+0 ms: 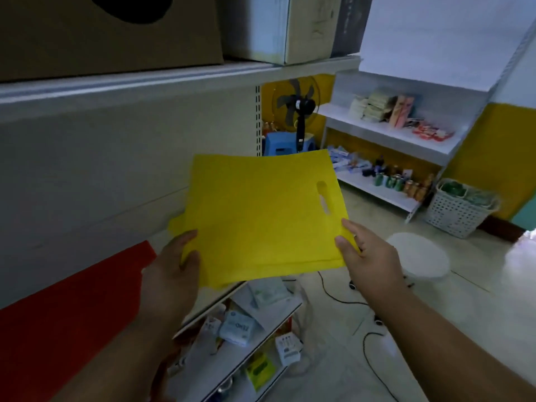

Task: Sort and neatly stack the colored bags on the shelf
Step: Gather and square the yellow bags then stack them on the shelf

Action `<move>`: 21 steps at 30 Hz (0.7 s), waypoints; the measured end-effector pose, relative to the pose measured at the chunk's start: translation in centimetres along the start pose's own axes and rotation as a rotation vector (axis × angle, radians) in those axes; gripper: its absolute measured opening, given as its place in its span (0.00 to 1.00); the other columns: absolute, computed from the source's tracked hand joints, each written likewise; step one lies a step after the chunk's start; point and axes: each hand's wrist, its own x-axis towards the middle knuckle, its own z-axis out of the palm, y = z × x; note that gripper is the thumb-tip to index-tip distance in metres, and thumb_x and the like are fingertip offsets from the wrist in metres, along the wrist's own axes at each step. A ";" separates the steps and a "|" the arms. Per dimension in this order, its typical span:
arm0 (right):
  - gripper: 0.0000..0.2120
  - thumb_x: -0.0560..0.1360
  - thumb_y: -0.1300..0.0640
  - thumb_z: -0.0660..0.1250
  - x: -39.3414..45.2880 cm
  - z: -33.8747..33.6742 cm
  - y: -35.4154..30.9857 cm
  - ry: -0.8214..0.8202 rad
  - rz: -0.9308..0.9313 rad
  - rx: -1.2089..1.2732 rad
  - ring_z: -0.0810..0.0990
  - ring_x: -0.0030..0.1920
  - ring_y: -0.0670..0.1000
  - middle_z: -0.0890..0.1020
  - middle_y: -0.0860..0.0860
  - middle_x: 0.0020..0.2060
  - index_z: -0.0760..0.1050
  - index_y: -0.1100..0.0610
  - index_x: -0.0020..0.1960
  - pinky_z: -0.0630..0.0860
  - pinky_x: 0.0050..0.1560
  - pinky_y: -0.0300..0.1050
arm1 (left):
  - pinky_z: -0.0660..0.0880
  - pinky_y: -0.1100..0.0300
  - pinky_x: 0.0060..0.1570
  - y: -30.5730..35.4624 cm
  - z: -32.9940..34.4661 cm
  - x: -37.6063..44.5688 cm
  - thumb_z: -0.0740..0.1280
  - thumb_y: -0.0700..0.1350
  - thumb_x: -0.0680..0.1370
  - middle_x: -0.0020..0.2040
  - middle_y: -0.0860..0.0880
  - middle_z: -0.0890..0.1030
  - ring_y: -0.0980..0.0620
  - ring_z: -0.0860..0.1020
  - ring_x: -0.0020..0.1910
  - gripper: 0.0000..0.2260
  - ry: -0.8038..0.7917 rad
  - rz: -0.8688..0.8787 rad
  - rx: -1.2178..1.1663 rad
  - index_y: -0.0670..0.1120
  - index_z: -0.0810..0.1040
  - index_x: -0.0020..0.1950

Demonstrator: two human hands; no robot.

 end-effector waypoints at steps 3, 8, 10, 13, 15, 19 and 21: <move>0.22 0.80 0.48 0.63 4.5 1.4 0.7 -0.088 -0.067 -0.004 0.73 0.67 0.51 0.75 0.51 0.68 0.70 0.52 0.72 0.67 0.60 0.39 | 0.68 0.58 0.30 0.0 1.4 2.2 0.60 0.48 0.82 0.41 0.50 0.78 0.51 0.71 0.27 0.15 0.035 -0.074 0.035 0.60 0.72 0.68; 0.22 0.79 0.49 0.64 10.6 3.8 1.5 -0.277 -0.114 0.054 0.72 0.68 0.53 0.76 0.51 0.67 0.71 0.51 0.71 0.70 0.62 0.44 | 0.72 0.49 0.30 0.9 2.3 3.4 0.60 0.45 0.83 0.40 0.51 0.78 0.41 0.75 0.30 0.08 0.103 -0.160 0.124 0.58 0.74 0.57; 0.20 0.79 0.49 0.66 12.9 4.9 2.2 -0.333 -0.152 0.053 0.75 0.65 0.52 0.79 0.51 0.63 0.73 0.51 0.69 0.71 0.56 0.41 | 0.70 0.50 0.28 1.2 2.9 3.6 0.60 0.44 0.83 0.37 0.45 0.78 0.38 0.75 0.30 0.08 0.129 -0.202 0.164 0.57 0.74 0.55; 0.18 0.78 0.49 0.67 15.9 6.4 3.3 -0.432 -0.272 0.008 0.76 0.61 0.50 0.80 0.51 0.60 0.75 0.52 0.67 0.67 0.53 0.36 | 0.67 0.55 0.29 1.1 4.5 3.4 0.59 0.43 0.83 0.39 0.45 0.78 0.41 0.74 0.30 0.08 0.160 -0.290 0.219 0.57 0.75 0.53; 0.18 0.78 0.49 0.67 17.8 7.4 4.1 -0.522 -0.325 -0.019 0.76 0.60 0.50 0.79 0.50 0.61 0.75 0.52 0.66 0.67 0.53 0.36 | 0.68 0.56 0.30 0.8 5.6 2.7 0.59 0.42 0.82 0.43 0.46 0.78 0.46 0.75 0.31 0.10 0.213 -0.309 0.286 0.57 0.75 0.51; 0.17 0.79 0.52 0.65 20.5 8.6 5.3 -0.600 -0.434 -0.086 0.78 0.58 0.51 0.80 0.52 0.60 0.75 0.55 0.67 0.72 0.55 0.42 | 0.70 0.55 0.37 0.7 8.2 1.8 0.57 0.40 0.83 0.54 0.47 0.75 0.49 0.74 0.38 0.12 0.213 -0.346 0.418 0.50 0.78 0.57; 0.16 0.80 0.53 0.63 21.3 9.1 5.9 -0.602 -0.494 -0.153 0.79 0.56 0.53 0.81 0.54 0.58 0.75 0.57 0.66 0.74 0.55 0.46 | 0.71 0.54 0.40 0.7 9.3 1.9 0.57 0.42 0.83 0.57 0.47 0.75 0.50 0.73 0.41 0.12 0.190 -0.377 0.500 0.50 0.78 0.59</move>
